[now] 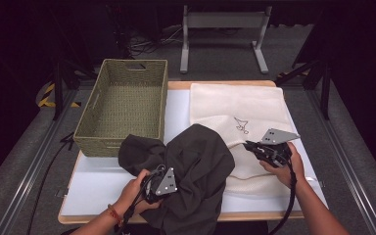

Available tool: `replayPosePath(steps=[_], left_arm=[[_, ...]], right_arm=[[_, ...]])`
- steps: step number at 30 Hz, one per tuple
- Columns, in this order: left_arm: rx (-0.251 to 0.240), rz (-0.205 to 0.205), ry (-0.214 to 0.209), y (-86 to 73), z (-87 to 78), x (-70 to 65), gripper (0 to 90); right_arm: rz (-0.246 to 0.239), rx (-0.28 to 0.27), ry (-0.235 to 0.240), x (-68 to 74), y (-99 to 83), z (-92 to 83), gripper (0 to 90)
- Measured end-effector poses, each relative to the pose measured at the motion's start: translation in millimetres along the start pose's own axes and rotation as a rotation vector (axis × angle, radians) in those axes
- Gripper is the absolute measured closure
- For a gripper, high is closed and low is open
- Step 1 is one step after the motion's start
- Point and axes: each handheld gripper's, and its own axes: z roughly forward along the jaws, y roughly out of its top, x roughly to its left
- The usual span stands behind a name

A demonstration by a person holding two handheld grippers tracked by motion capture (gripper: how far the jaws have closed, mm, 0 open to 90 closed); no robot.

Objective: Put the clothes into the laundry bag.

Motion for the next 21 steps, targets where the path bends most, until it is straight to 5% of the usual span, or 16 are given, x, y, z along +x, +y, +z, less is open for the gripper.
replayPosePath(steps=[3,5,6,8,11,15,17,21], left_arm=[[0.024,0.037,0.016,-3.3,-4.4,-0.8,89.6],[0.007,0.026,0.001,-6.1,-6.6,-0.2,89.4],[-0.012,-0.026,-0.013,-8.5,-13.0,2.9,89.3],[-0.053,-0.031,-0.004,-6.0,-21.8,1.3,88.6],[-0.179,-0.116,-0.011,-1.5,-42.1,3.0,75.2],[-0.309,-0.245,-0.027,6.4,-61.6,4.9,42.1],[-0.275,-0.263,-0.044,14.8,-58.0,0.6,18.1],[-0.144,-0.238,-0.124,24.9,-28.1,-7.9,4.9]], right_arm=[[0.007,-0.01,-0.015,0.4,2.8,-0.7,87.6],[0.005,-0.014,-0.019,0.6,4.5,-0.9,87.6],[0.004,-0.019,-0.023,1.0,8.7,-0.8,87.6],[0.011,-0.02,-0.029,0.1,11.8,0.1,87.6],[0.011,-0.017,-0.028,-1.4,17.5,0.5,87.7],[0.007,-0.006,-0.031,-3.0,24.3,2.2,87.7],[0.004,-0.016,-0.035,-2.0,28.9,2.6,87.7],[0.001,-0.037,-0.034,2.2,38.0,3.1,87.8]])
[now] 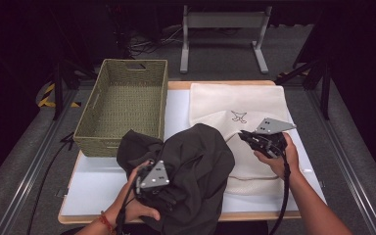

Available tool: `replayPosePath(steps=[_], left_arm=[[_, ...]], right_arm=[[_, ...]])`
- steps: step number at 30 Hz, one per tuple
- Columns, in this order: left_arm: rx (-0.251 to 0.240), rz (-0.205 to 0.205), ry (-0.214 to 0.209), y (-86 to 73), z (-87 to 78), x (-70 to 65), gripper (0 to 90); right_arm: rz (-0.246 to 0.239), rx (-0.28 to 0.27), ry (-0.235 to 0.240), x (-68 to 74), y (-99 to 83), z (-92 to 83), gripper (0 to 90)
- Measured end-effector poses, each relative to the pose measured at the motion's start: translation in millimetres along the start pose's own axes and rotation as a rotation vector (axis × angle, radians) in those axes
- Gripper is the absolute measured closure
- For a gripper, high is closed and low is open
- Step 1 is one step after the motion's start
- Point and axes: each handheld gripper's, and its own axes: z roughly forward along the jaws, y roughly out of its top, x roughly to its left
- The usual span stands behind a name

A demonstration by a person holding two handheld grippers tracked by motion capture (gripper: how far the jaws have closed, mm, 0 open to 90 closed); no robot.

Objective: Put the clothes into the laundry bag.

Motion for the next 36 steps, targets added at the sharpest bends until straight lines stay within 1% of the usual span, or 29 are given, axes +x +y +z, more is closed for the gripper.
replayPosePath(steps=[1,2,3,4,5,6,8,9,10,11,12,13,15,16,17,19,21,22,23,24,25,28,29,30,31,32,33,35,36], left_arm=[[0.0,0.0,0.0,0.0,0.0,0.0,3.9],[0.059,-0.004,-0.016,-0.7,12.6,-0.7,3.9],[0.083,0.002,-0.018,-0.9,21.8,-1.4,3.1],[0.083,0.002,-0.018,-0.9,21.8,-1.4,3.3],[0.108,0.028,-0.002,-0.5,27.2,-3.4,3.3],[0.153,0.057,0.047,1.7,34.0,-6.2,6.5],[0.175,0.087,0.053,3.6,36.5,-7.5,11.8],[0.175,0.087,0.053,3.6,36.5,-7.5,16.1],[0.192,0.092,0.056,4.7,36.7,-6.3,16.1],[0.197,0.094,0.055,5.6,36.6,-5.4,23.1],[0.212,0.11,0.055,7.5,36.0,-4.0,28.6],[0.216,0.119,0.07,8.4,35.4,-2.6,38.4],[0.217,0.139,0.119,8.9,34.9,-0.3,58.7],[0.21,0.134,0.125,9.3,34.9,3.8,64.9],[0.199,0.147,0.13,9.5,35.0,5.3,69.3],[0.169,0.177,0.14,10.6,35.1,5.1,71.9],[0.128,0.171,0.137,14.5,32.3,6.9,73.2],[0.088,0.157,0.132,17.8,30.4,9.1,73.3],[0.064,0.155,0.141,21.9,29.6,10.8,73.4],[0.044,0.155,0.134,25.2,29.2,12.0,73.4],[0.007,0.154,0.121,29.4,27.7,13.3,73.4],[-0.054,0.173,0.12,41.7,25.4,11.2,73.4],[-0.054,0.173,0.12,41.7,25.4,11.2,73.4],[-0.064,0.177,0.114,51.7,27.9,11.1,73.4],[-0.064,0.177,0.114,51.7,27.9,11.1,73.3],[-0.09,0.183,0.114,57.3,30.9,11.3,73.3],[-0.098,0.18,0.11,60.6,33.4,10.6,73.2],[-0.115,0.211,0.116,70.0,41.9,6.6,73.2],[-0.118,0.214,0.12,73.0,44.9,5.0,73.2]], right_arm=[[0.0,0.0,0.0,0.0,0.0,0.0,87.8],[-0.003,-0.003,-0.002,0.5,1.3,0.1,87.8],[-0.002,-0.006,-0.004,1.0,3.7,0.2,87.8],[-0.002,-0.006,-0.004,1.0,3.7,0.2,87.8],[-0.001,-0.015,-0.005,0.6,5.8,0.2,87.9],[0.005,-0.027,-0.009,-0.6,9.8,0.0,88.0],[-0.001,-0.037,-0.012,-1.1,14.9,-0.2,88.1],[-0.001,-0.037,-0.012,-1.1,14.9,-0.2,88.1],[-0.003,-0.042,-0.013,-0.9,18.0,-0.6,88.1],[-0.009,-0.048,-0.013,-0.7,21.8,-1.2,88.1],[-0.01,-0.054,-0.015,-0.5,24.1,-1.6,88.1],[-0.012,-0.06,-0.014,0.0,27.5,-2.1,88.1],[-0.019,-0.064,-0.012,1.9,31.7,-1.4,88.1],[-0.022,-0.064,-0.012,2.9,32.8,-1.0,88.1],[-0.027,-0.066,-0.01,4.3,34.2,0.1,88.1],[-0.028,-0.072,0.0,5.4,35.3,0.6,88.1],[-0.031,-0.074,0.003,7.0,35.9,0.7,88.1],[-0.032,-0.075,0.006,7.4,36.0,0.5,88.1],[-0.031,-0.075,0.013,8.0,36.0,0.3,88.1],[-0.033,-0.076,0.012,8.3,36.0,0.1,88.1],[-0.032,-0.076,0.017,8.4,36.0,-0.2,88.1],[-0.036,-0.082,0.032,10.8,36.1,-1.5,88.1],[-0.036,-0.082,0.032,10.8,36.1,-1.5,88.1],[-0.042,-0.084,0.039,12.7,36.6,-1.6,88.2],[-0.042,-0.084,0.039,12.7,36.6,-1.6,88.2],[-0.042,-0.081,0.041,13.9,37.1,-1.3,88.2],[-0.046,-0.079,0.038,14.6,37.6,-0.7,88.2],[-0.049,-0.077,0.042,15.9,38.8,0.5,88.2],[-0.052,-0.075,0.041,16.7,39.7,1.0,88.2]])
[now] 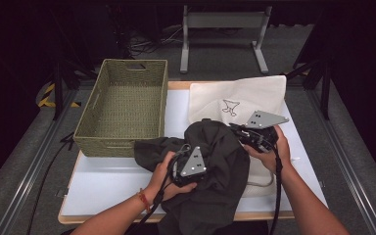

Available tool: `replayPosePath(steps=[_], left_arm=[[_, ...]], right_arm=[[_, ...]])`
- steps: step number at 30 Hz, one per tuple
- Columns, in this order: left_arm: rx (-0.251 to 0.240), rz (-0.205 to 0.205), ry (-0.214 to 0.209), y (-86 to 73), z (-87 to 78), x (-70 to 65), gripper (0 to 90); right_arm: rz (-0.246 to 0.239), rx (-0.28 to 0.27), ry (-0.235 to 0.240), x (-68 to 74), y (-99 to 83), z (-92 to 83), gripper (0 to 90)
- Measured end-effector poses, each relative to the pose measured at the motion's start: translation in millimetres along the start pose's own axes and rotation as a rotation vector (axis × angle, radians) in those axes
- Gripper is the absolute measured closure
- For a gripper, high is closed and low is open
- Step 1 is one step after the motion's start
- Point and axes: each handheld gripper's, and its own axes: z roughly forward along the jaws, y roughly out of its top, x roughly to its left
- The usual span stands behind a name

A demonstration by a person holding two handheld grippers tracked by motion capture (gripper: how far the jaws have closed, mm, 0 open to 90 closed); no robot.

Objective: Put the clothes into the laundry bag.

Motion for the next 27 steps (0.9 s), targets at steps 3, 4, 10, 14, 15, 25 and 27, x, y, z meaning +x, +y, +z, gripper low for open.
replayPosePath(steps=[3,4,10,14,15,25,27], left_arm=[[0.018,0.017,0.014,8.5,15.9,-1.2,73.0],[0.043,0.013,-0.002,10.7,21.3,0.2,72.9],[0.157,0.017,-0.084,8.3,51.1,3.1,72.6],[0.227,0.028,-0.093,9.1,59.7,2.7,72.2],[0.25,0.015,-0.072,10.4,63.1,4.4,72.2],[0.223,-0.086,-0.084,17.9,63.8,7.9,47.7],[0.175,-0.078,-0.112,17.5,43.9,3.7,35.0]], right_arm=[[-0.001,0.0,-0.003,0.6,2.0,0.0,88.3],[0.002,-0.001,-0.003,0.0,2.5,-0.1,88.3],[-0.001,0.002,-0.017,1.1,4.0,1.6,88.4],[0.022,-0.008,-0.022,-4.6,3.0,0.2,88.4],[0.024,-0.008,-0.018,-4.9,2.3,0.7,88.4],[0.022,-0.007,-0.022,-0.6,-4.8,0.6,88.4],[0.026,-0.014,-0.027,-2.9,-5.6,-1.2,88.4]])
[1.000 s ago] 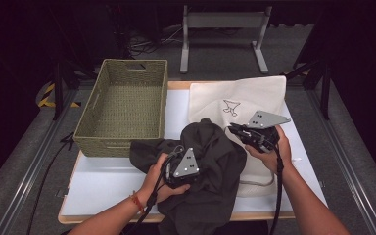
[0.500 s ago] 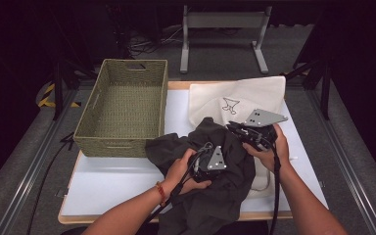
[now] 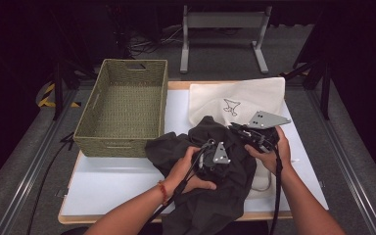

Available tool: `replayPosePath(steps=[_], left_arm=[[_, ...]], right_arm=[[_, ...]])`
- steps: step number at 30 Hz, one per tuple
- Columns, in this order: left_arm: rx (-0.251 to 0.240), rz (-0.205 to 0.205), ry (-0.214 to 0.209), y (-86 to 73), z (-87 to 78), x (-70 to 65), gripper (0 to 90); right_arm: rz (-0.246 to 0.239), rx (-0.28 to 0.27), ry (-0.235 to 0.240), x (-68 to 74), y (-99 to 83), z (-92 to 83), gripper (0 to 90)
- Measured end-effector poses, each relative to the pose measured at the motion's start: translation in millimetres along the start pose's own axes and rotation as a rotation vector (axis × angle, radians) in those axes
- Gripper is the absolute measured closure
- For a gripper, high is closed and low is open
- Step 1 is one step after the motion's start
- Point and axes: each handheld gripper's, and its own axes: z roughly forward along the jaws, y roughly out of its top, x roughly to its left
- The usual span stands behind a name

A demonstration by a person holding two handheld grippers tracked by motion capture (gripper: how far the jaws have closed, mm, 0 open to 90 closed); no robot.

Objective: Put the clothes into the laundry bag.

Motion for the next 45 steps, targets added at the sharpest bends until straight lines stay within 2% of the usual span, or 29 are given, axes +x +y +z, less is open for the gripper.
replayPosePath(steps=[1,3,4,7,8,10,12,14,16,17,18,20,21,22,23,24,25,27,30,31,33,34,36,37,38,40,41,43,45], left_arm=[[-0.044,0.0,-0.029,-2.3,-10.1,-1.2,29.3],[-0.104,-0.033,-0.039,-6.6,-30.3,-2.0,24.4],[-0.131,-0.027,-0.038,-8.9,-40.1,-1.5,21.0],[-0.133,0.021,0.087,-13.9,-64.7,0.5,19.2],[-0.148,0.008,0.132,-16.5,-71.6,6.0,19.7],[-0.097,-0.012,0.216,-22.2,-72.9,16.5,20.9],[-0.045,-0.037,0.233,-32.0,-67.2,26.2,19.4],[-0.048,-0.104,0.197,-45.8,-58.4,36.2,18.5],[-0.007,-0.158,0.173,-54.7,-45.7,42.9,14.3],[-0.025,-0.177,0.136,-57.7,-41.0,44.1,13.5],[0.018,-0.154,0.133,-59.2,-34.7,45.2,15.9],[0.037,-0.152,0.143,-60.5,-29.4,45.3,18.6],[0.072,-0.152,0.08,-64.1,-18.9,46.3,31.0],[0.072,-0.152,0.08,-64.1,-18.9,46.3,39.7],[0.092,-0.143,0.089,-67.3,-13.0,46.7,39.7],[0.091,-0.141,0.062,-69.0,-11.4,48.5,54.8],[0.09,-0.133,0.068,-69.2,-13.0,49.7,66.6],[0.079,-0.123,0.06,-69.8,-18.7,50.5,77.2],[0.047,-0.087,0.062,-69.6,-23.5,44.5,79.0],[-0.009,-0.045,0.041,-66.2,-31.3,35.3,79.1],[-0.051,0.02,0.031,-59.1,-39.7,23.3,79.1],[-0.071,0.051,0.002,-55.3,-42.6,18.1,79.1],[-0.072,0.066,-0.016,-51.5,-43.2,13.3,79.2],[-0.07,0.098,-0.058,-46.6,-40.0,7.4,79.2],[-0.063,0.105,-0.07,-44.4,-36.7,4.7,79.2],[-0.025,0.115,-0.03,-38.2,-29.2,-0.9,79.1],[-0.025,0.115,-0.03,-38.2,-29.2,-0.9,79.1],[-0.03,0.121,0.021,-31.9,-21.3,-4.7,78.8],[-0.035,0.098,-0.003,-25.4,-14.5,-4.2,78.7]], right_arm=[[-0.006,-0.002,-0.007,-1.3,-0.3,-0.6,88.4],[-0.003,-0.004,-0.006,-2.6,-0.9,-1.2,88.4],[-0.003,-0.003,-0.005,-2.6,-1.2,-1.2,88.4],[-0.008,-0.007,-0.002,-2.1,-2.4,-1.9,88.3],[-0.007,-0.008,-0.003,-2.1,-2.7,-2.1,88.3],[-0.005,-0.009,0.002,-2.2,-3.3,-3.0,88.3],[-0.006,-0.008,0.002,-2.1,-3.6,-3.5,88.4],[-0.011,-0.009,0.009,-1.9,-3.9,-4.2,88.4],[-0.014,-0.006,0.017,-1.7,-4.2,-4.3,88.3],[-0.012,-0.008,0.024,-2.0,-4.5,-4.3,88.3],[-0.008,-0.011,0.027,-2.1,-4.8,-4.1,88.4],[-0.007,-0.009,0.031,-2.0,-5.2,-4.1,88.3],[-0.005,-0.01,0.036,-1.6,-6.1,-4.3,88.3],[-0.005,-0.01,0.036,-1.6,-6.1,-4.3,88.3],[-0.005,-0.011,0.036,-1.6,-6.4,-4.4,88.4],[-0.006,-0.011,0.036,-1.7,-6.4,-4.4,88.3],[-0.01,-0.009,0.031,-1.9,-5.9,-4.0,88.4],[-0.017,-0.004,0.021,-3.4,-3.7,-2.6,88.4],[-0.018,-0.003,0.011,-5.8,0.1,-1.2,88.4],[-0.025,-0.001,0.003,-6.0,1.5,-0.9,88.4],[-0.025,0.003,-0.011,-7.3,3.7,0.0,88.4],[-0.024,0.005,-0.013,-7.9,4.5,0.6,88.4],[-0.024,0.004,-0.014,-8.1,5.2,1.0,88.4],[-0.016,-0.005,-0.014,-9.0,6.8,1.2,88.4],[-0.012,-0.01,-0.01,-9.0,7.6,1.1,88.4],[-0.013,-0.015,-0.008,-8.2,8.7,0.6,88.4],[-0.013,-0.015,-0.008,-8.2,8.7,0.6,88.4],[-0.015,-0.018,0.004,-6.8,9.0,0.1,88.4],[-0.018,-0.022,0.011,-5.7,9.4,-0.9,88.4]])
